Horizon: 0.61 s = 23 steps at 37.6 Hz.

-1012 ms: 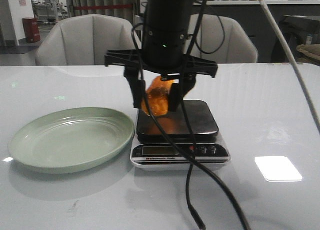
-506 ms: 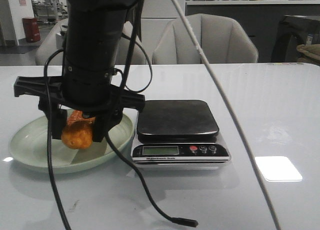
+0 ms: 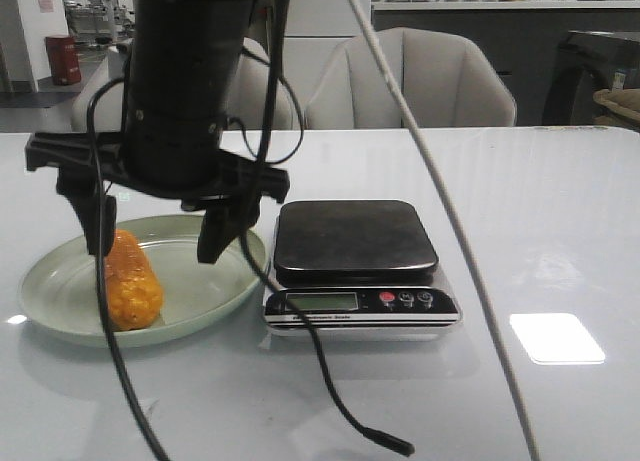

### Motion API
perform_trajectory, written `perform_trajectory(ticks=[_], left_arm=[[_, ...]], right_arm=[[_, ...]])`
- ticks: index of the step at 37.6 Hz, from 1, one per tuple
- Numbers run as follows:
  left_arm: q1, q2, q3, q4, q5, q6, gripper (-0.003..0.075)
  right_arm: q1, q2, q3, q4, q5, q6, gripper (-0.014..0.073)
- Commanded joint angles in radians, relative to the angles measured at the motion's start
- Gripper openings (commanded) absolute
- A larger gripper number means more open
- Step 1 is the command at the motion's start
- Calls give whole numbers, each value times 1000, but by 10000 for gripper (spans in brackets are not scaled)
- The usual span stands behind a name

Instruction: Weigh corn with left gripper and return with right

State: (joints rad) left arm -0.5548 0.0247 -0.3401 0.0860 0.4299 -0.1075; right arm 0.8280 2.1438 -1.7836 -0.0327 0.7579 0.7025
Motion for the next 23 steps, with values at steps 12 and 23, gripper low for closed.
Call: perform_trajectory(ticks=[12, 23], left_arm=[[2, 11, -22, 2, -84, -1, 113], [2, 11, -22, 2, -84, -1, 113]], right_arm=[[-184, -339, 6, 74, 266, -507, 611], [-234, -647, 335, 161, 158, -638, 611]])
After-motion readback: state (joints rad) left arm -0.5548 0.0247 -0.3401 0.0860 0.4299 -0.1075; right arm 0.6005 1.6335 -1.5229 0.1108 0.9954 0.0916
